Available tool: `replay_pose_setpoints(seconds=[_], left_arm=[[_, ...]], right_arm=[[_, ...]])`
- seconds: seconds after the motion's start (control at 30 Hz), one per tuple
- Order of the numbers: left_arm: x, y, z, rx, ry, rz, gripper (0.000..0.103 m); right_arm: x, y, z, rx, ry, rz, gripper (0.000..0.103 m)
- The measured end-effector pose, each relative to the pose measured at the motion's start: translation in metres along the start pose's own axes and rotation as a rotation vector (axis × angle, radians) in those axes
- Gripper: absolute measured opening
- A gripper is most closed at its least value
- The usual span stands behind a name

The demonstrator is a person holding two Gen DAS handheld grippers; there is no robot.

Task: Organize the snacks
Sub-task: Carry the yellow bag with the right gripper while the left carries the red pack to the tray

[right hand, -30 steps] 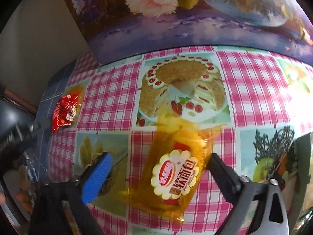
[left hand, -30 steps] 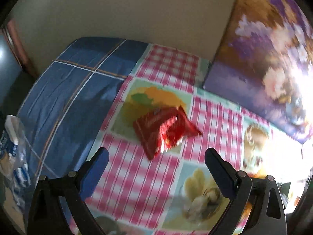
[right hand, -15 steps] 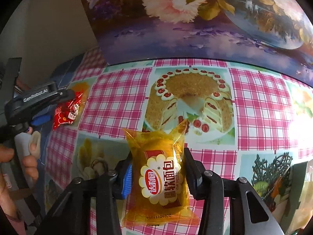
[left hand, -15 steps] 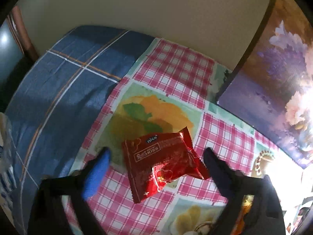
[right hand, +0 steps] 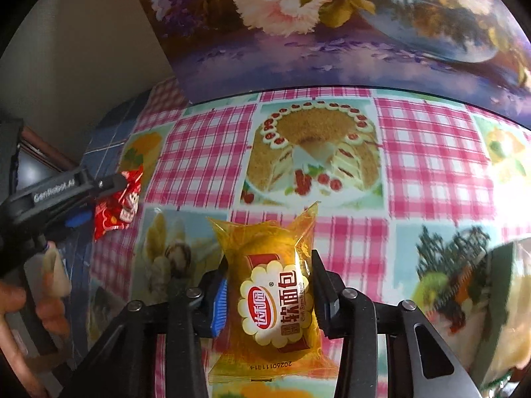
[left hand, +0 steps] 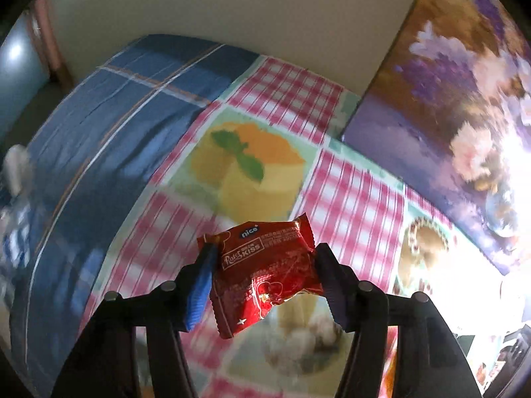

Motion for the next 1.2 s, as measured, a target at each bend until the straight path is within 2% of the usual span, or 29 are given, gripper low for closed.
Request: replay_pose_setpoints(seconds=[0.17, 0.47, 0.7, 0.93, 1.07, 1.2], left_arm=[[0.035, -0.039, -0.003, 0.045, -0.05, -0.028, 0.062], [0.091, -0.113, -0.021, 0.065, -0.085, -0.05, 0.062], [0.136, -0.154, -0.061, -0.006, -0.099, -0.093, 0.062], [0.17, -0.192, -0.114, -0.09, -0.144, -0.134, 0.062], [0.176, -0.214, -0.147, -0.153, -0.171, -0.13, 0.062], [0.169, -0.24, -0.177, -0.227, -0.166, -0.115, 0.062]], right_arm=[[0.034, -0.022, 0.0, 0.015, -0.027, -0.029, 0.044], [0.097, -0.064, -0.01, 0.006, -0.074, -0.092, 0.044], [0.134, -0.09, -0.031, -0.046, -0.101, -0.138, 0.044], [0.174, -0.108, -0.075, -0.138, -0.137, -0.195, 0.044], [0.189, -0.116, -0.108, -0.19, -0.161, -0.201, 0.044], [0.198, -0.128, -0.144, -0.258, -0.188, -0.195, 0.044]])
Point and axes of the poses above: each gripper's, at about its wrist camera, not at the fingertips, and x roughly against the way its jaws point, z to its left, y to its top, the point moved 7 cm from there along -x, roughly the way its jaws point, and after that the axes turned 15 degrees about x, right-handed, at the moved point
